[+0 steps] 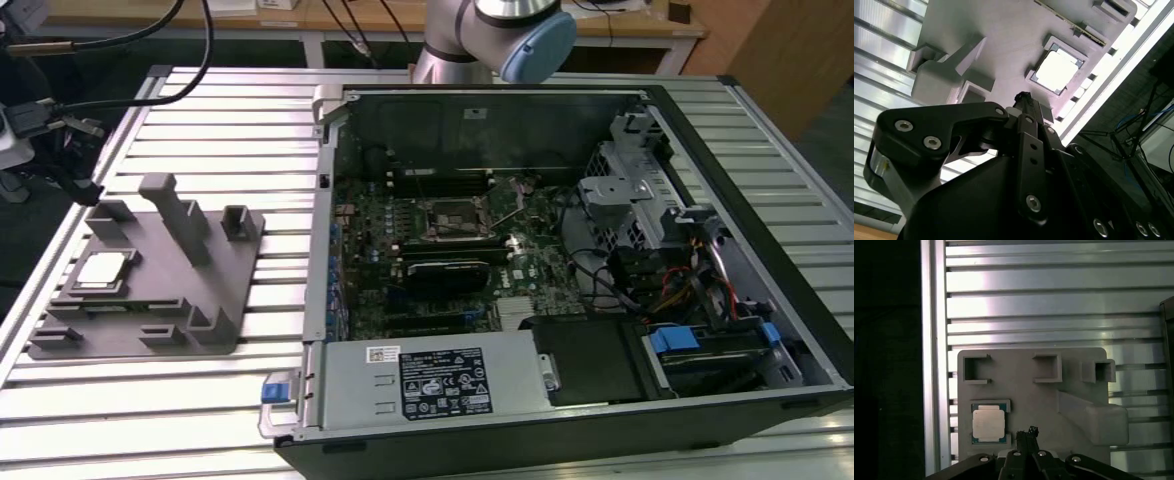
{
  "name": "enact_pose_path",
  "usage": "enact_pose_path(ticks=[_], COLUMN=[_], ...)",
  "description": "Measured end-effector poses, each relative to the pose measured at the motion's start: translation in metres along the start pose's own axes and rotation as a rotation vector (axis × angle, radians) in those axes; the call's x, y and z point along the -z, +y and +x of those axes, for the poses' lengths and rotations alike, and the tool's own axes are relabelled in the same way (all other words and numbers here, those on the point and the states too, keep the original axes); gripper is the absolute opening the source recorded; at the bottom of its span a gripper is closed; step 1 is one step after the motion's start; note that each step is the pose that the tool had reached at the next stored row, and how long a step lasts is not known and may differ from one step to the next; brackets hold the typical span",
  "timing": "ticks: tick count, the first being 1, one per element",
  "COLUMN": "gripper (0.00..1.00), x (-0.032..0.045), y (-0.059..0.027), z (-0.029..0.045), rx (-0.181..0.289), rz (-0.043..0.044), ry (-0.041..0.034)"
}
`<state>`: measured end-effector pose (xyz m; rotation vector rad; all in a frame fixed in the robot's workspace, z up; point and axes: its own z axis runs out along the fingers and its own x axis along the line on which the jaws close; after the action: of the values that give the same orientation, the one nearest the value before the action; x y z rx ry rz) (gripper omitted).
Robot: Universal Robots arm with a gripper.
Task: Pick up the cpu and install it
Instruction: 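Pick up the cpu and move it towards the insertion slot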
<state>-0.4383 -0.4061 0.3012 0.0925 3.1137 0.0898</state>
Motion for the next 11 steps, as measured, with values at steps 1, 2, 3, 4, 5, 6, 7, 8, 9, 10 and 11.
enact_pose_path(ticks=[1,2,3,4,5,6,7,8,9,10,11], gripper=[0.11,0.11,0.11,0.11,0.11,0.11,0.11,0.11,0.11,0.11,0.11], x=[-0.0009,-0.0018,-0.0028,-0.0037,-0.0045,-0.0055,-0.0064,-0.0073,-0.0084,-0.0094,-0.0103], y=[-0.0003,-0.0006,-0.0008,-0.0011,-0.0013,-0.0016,-0.0018,-0.0020,-0.0023,-0.0026,-0.0028], z=[0.0007,0.0016,0.0024,0.0032,0.0040,0.0048,0.0056,0.0065,0.0072,0.0078,0.0087], rx=[0.000,0.000,0.000,0.000,0.000,0.000,0.000,0.000,0.000,0.000,0.000], rz=[-0.0001,-0.0001,-0.0001,-0.0002,-0.0002,-0.0002,-0.0002,-0.0002,-0.0003,-0.0003,-0.0001], ry=[0.0000,0.0000,0.0000,0.0000,0.0000,0.0000,0.0000,0.0000,-0.0001,-0.0002,0.0000])
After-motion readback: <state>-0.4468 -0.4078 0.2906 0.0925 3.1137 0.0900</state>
